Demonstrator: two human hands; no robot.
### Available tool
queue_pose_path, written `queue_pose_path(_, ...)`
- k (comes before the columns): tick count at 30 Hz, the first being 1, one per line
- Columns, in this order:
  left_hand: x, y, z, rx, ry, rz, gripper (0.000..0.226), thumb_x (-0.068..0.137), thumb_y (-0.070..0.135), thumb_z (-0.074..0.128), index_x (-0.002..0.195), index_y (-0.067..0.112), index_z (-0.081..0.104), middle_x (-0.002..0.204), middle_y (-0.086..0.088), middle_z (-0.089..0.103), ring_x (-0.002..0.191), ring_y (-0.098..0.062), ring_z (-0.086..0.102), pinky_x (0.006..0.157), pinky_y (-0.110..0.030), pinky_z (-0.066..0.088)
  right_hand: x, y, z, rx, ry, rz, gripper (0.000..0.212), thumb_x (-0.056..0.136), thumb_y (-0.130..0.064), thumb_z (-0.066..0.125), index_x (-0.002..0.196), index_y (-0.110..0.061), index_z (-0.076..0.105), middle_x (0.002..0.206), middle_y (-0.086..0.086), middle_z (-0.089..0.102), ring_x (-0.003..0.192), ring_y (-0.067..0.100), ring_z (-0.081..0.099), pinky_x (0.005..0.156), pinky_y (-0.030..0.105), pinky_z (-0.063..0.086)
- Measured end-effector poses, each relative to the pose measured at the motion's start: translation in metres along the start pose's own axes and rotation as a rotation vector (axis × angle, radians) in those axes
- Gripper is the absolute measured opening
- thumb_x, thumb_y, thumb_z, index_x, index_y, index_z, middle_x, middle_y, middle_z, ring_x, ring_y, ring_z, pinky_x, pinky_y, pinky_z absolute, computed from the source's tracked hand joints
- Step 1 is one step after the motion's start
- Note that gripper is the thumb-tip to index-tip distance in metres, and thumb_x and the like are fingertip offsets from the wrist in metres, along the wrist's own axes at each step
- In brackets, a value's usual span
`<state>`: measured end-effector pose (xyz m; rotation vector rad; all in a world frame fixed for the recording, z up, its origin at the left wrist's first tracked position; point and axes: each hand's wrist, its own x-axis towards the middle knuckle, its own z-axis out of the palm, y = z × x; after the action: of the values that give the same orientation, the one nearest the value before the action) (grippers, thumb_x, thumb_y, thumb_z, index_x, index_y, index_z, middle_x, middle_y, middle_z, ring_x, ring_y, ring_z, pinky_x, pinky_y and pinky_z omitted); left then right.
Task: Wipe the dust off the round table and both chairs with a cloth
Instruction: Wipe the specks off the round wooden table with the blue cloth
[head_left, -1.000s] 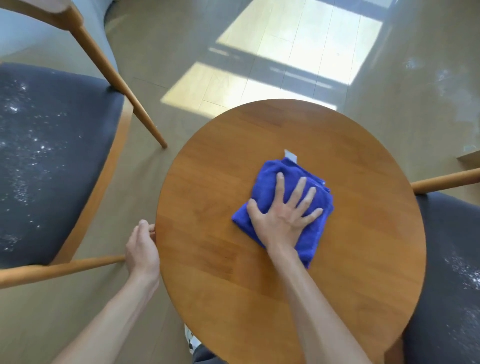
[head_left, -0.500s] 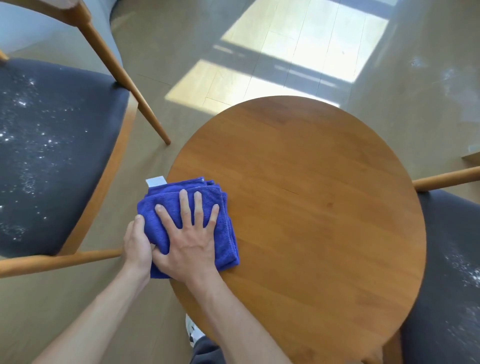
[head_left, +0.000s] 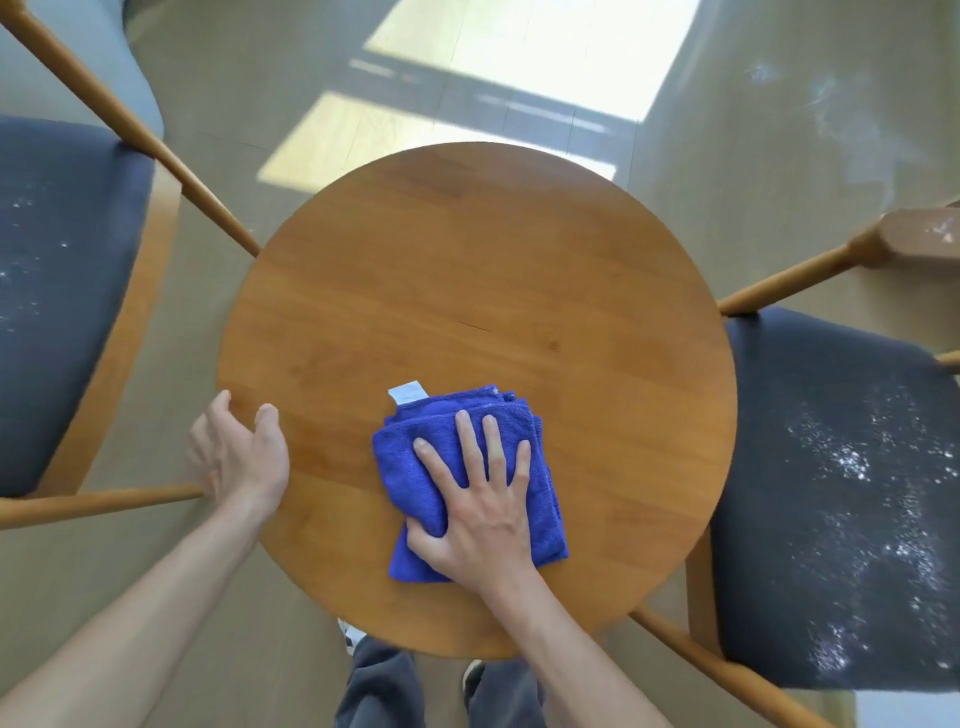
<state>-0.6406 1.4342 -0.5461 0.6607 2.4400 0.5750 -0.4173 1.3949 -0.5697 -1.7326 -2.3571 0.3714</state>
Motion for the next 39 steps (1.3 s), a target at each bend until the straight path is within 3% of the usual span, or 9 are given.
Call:
queue_pose_path(4, -0.004, 0.002, 0.0, -0.018, -0.007, -0.003, 0.058, 0.097, 0.04, 0.04, 0.148, 0.017, 0.025, 0.156, -0.01, 0.02, 0.143, -0.031, 0.017, 0.116, -0.047, 0.015, -0.033, 0.065, -0.024, -0.111, 0.014, 0.119, 0.075, 0.069, -0.06, 0.06, 0.138, -0.034, 0.051, 0.155, 0.012, 0.031, 0.144, 0.037, 0.023, 0.109, 0.068, 0.018)
queue_pose_path(9, -0.002, 0.001, -0.008, -0.195, 0.027, -0.089, 0.057, 0.096, 0.041, 0.04, 0.148, 0.018, 0.029, 0.154, -0.003, 0.033, 0.139, -0.026, 0.031, 0.11, -0.037, 0.022, -0.062, 0.121, -0.045, -0.202, -0.008, 0.322, 0.08, 0.072, -0.068, 0.049, 0.141, -0.027, 0.049, 0.157, 0.013, 0.027, 0.145, 0.037, 0.021, 0.11, 0.067, 0.015)
queue_pose_path(17, -0.003, -0.005, -0.014, -0.448, -0.051, -0.145, 0.058, 0.095, 0.043, 0.042, 0.147, 0.023, 0.03, 0.154, 0.002, 0.031, 0.138, -0.018, 0.032, 0.111, -0.035, 0.026, -0.066, 0.088, -0.032, -0.214, 0.001, 0.485, 0.086, 0.074, -0.075, 0.04, 0.146, -0.027, 0.041, 0.158, 0.014, 0.023, 0.144, 0.041, 0.018, 0.107, 0.071, 0.016)
queue_pose_path(26, 0.004, -0.015, -0.023, -0.564, -0.093, -0.133, 0.055, 0.09, 0.046, 0.038, 0.14, 0.023, 0.041, 0.142, 0.004, 0.045, 0.13, -0.015, 0.041, 0.112, -0.039, 0.032, -0.062, -0.054, 0.019, -0.08, -0.026, 0.26, 0.095, 0.061, -0.078, 0.056, 0.144, -0.034, 0.041, 0.158, 0.014, 0.024, 0.145, 0.042, 0.015, 0.11, 0.07, 0.009)
queue_pose_path(31, 0.012, -0.021, -0.016, -0.537, -0.039, -0.078, 0.048, 0.097, 0.037, 0.042, 0.139, 0.014, 0.044, 0.141, -0.003, 0.048, 0.129, -0.017, 0.044, 0.11, -0.031, 0.032, -0.031, -0.112, 0.033, 0.037, -0.074, 0.101, 0.093, 0.059, -0.071, 0.059, 0.144, -0.038, 0.039, 0.16, 0.012, 0.018, 0.147, 0.04, 0.01, 0.111, 0.07, 0.006)
queue_pose_path(39, 0.005, -0.001, 0.001, -0.131, 0.043, 0.076, 0.056, 0.091, 0.041, 0.04, 0.143, 0.018, 0.037, 0.15, -0.011, 0.031, 0.137, -0.027, 0.028, 0.11, -0.04, 0.022, -0.036, -0.102, 0.038, 0.126, -0.055, -0.007, 0.087, 0.064, -0.061, 0.062, 0.144, -0.039, 0.038, 0.162, 0.004, 0.012, 0.149, 0.032, 0.007, 0.114, 0.064, 0.007)
